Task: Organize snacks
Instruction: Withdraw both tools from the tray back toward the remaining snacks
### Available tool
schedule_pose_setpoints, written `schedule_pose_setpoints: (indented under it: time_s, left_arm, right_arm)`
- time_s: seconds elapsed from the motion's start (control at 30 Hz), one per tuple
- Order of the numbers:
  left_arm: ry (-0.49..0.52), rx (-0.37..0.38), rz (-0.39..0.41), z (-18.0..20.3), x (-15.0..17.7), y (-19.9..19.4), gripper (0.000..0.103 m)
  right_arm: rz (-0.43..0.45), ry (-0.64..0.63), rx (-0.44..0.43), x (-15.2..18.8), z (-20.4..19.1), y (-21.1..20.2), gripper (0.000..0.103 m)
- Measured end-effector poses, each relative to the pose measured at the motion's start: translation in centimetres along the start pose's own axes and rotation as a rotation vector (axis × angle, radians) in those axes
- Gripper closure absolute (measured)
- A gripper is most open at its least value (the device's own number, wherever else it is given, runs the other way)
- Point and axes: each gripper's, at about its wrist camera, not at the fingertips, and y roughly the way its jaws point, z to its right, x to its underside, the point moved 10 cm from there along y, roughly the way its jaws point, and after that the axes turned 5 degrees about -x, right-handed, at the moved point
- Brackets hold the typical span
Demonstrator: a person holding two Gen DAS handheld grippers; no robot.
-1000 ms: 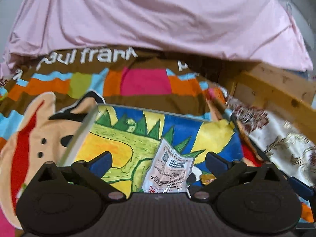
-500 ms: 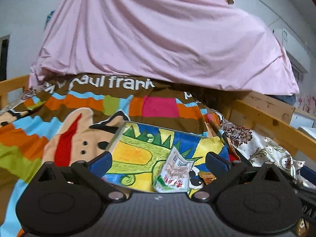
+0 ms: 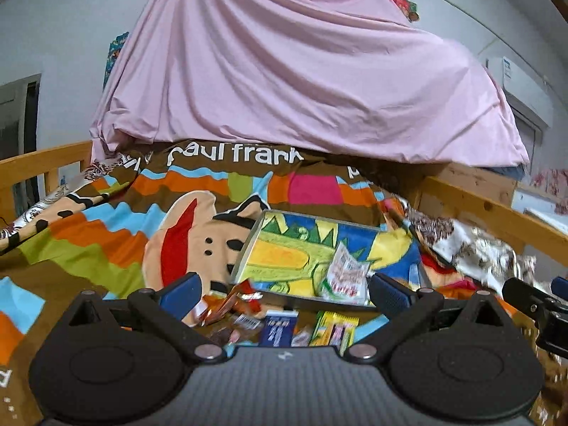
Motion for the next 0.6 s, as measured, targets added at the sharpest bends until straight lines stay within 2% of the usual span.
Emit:
schedule_pose_setpoints:
  time_s: [0.17,0.33,0.6]
  left_arm:
    - [0.041,0.012,-0.03,-1.2,2.0,-1.2,0.0]
    - [0.071,0.028,-0.078,-2.4,4.8,-1.9,0.0]
    - [0.037,0.053,-0.174,-4.3,7.6,-0.6,0.0]
  right_arm:
    - [-0.083,-0.005,0.0,2.2,-1.3,-0.8,0.001]
    - [-0.186,0.006,-0.041,4.6,-2.9,-0.3,0.001]
    - [-0.309,-0.05,-0.09,7.4,-5.1,1.6,0.001]
